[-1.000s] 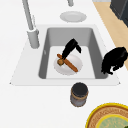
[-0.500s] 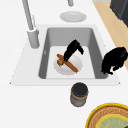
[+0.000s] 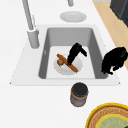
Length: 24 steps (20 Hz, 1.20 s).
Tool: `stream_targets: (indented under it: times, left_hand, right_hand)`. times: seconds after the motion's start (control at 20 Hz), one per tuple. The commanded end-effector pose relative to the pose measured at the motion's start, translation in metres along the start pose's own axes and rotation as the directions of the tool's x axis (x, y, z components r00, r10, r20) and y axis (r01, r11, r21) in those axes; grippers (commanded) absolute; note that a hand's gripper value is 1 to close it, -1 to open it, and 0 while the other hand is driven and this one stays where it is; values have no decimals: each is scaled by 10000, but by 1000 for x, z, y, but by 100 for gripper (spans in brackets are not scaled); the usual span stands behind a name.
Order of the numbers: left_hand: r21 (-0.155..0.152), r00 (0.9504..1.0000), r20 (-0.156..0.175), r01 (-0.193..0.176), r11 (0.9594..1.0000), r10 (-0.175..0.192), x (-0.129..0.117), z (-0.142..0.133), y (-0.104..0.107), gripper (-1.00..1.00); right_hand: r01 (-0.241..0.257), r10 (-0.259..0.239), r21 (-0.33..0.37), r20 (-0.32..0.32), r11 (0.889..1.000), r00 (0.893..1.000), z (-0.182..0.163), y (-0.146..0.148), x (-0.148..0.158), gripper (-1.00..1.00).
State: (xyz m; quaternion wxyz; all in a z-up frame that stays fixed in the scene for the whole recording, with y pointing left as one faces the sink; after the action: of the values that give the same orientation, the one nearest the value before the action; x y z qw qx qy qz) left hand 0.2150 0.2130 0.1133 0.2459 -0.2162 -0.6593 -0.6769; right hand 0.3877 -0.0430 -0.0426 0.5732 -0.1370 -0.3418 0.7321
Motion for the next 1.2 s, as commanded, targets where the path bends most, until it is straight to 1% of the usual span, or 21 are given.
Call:
stream_targets:
  times: [0.0, 0.15, 0.25, 0.45, 0.55, 0.6, 0.7, 0.85, 0.95, 1.05, 1.15]
  left_hand:
    - [0, 10000, 0, 0, 10000, 0, 0, 0, 0, 0]
    - [0, 10000, 0, 0, 10000, 0, 0, 0, 0, 0]
    - [0, 10000, 0, 0, 10000, 0, 0, 0, 0, 0]
    - [0, 10000, 0, 0, 10000, 0, 0, 0, 0, 0]
    - [0, 10000, 0, 0, 10000, 0, 0, 0, 0, 0]
    - [0, 10000, 0, 0, 10000, 0, 0, 0, 0, 0]
    - [0, 10000, 0, 0, 10000, 0, 0, 0, 0, 0]
    - [0, 10000, 0, 0, 10000, 0, 0, 0, 0, 0]
    - [0, 10000, 0, 0, 10000, 0, 0, 0, 0, 0]
    - [0, 10000, 0, 0, 10000, 0, 0, 0, 0, 0]
    - [0, 10000, 0, 0, 10000, 0, 0, 0, 0, 0]
  right_hand:
    - [-353, 346, 802, 98, 9961, 9994, -9, -10, -5, -100]
    - [-165, 130, 1238, 294, 9922, 9995, -15, -17, -6, -100]
    - [233, -282, 1475, 312, 9888, 9991, -21, -27, -8, -100]
    - [230, -267, 1706, 194, 9851, 9995, -28, -38, -2, -100]
    - [311, -324, 1989, 35, 9795, 9995, -31, -44, -1, -100]
    - [219, -202, 2060, -103, 9783, 9997, -35, -44, -2, -100]
    - [-167, 255, 2016, -407, 9793, 9988, -46, -38, -5, -100]
    - [-491, 584, 1665, -513, 9848, 9970, -49, -41, -3, -100]
    - [-632, 725, 1505, -569, 9866, 9957, -48, -39, 1, -100]
    - [-910, 984, 1200, -574, 9886, 9935, -42, -36, 4, -100]
    - [-1031, 1096, 993, -617, 9897, 9921, -40, -34, 3, -100]
